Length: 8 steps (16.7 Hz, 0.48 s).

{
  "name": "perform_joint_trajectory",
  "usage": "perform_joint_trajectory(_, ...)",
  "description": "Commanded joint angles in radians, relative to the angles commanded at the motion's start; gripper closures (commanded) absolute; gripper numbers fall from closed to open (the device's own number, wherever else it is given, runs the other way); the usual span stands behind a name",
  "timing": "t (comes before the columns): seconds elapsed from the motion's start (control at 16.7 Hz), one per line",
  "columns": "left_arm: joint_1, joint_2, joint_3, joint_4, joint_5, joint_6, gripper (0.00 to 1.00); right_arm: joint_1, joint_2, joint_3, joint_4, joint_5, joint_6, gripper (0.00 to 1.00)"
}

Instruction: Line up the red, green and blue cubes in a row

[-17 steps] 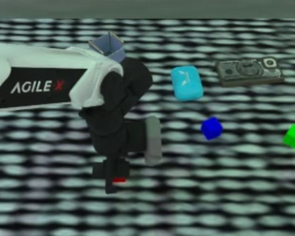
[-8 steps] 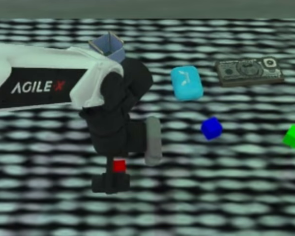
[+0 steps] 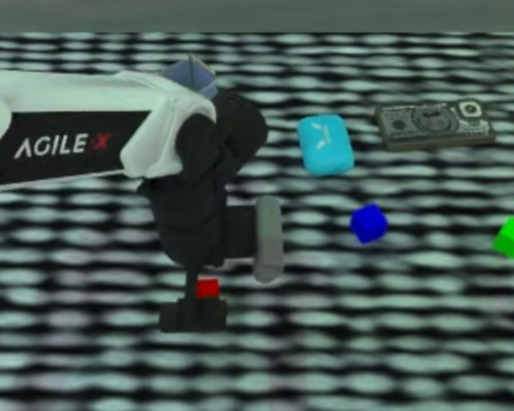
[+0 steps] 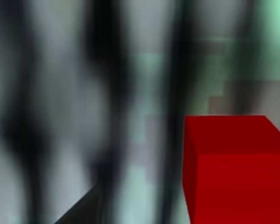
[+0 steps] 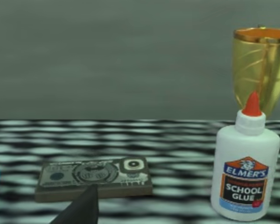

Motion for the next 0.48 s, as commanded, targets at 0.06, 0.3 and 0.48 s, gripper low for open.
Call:
perform_joint_trajectory(0.06,0.004,-0.011,0.022,-0.034,0.000,0.000,0.00,0.000,0.000,0.000,0.000,0.000,0.000,0.00)
perform_joint_trajectory(0.3,0.019,-0.062,0.113,-0.189,-0.001,-0.001,0.00,0.000,0.000,0.000,0.000,0.000,0.000,0.00)
perform_joint_trajectory(0.48,0.023,-0.079,0.135,-0.218,-0.001,-0.002,0.00,0.000,0.000,0.000,0.000,0.000,0.000,0.00)
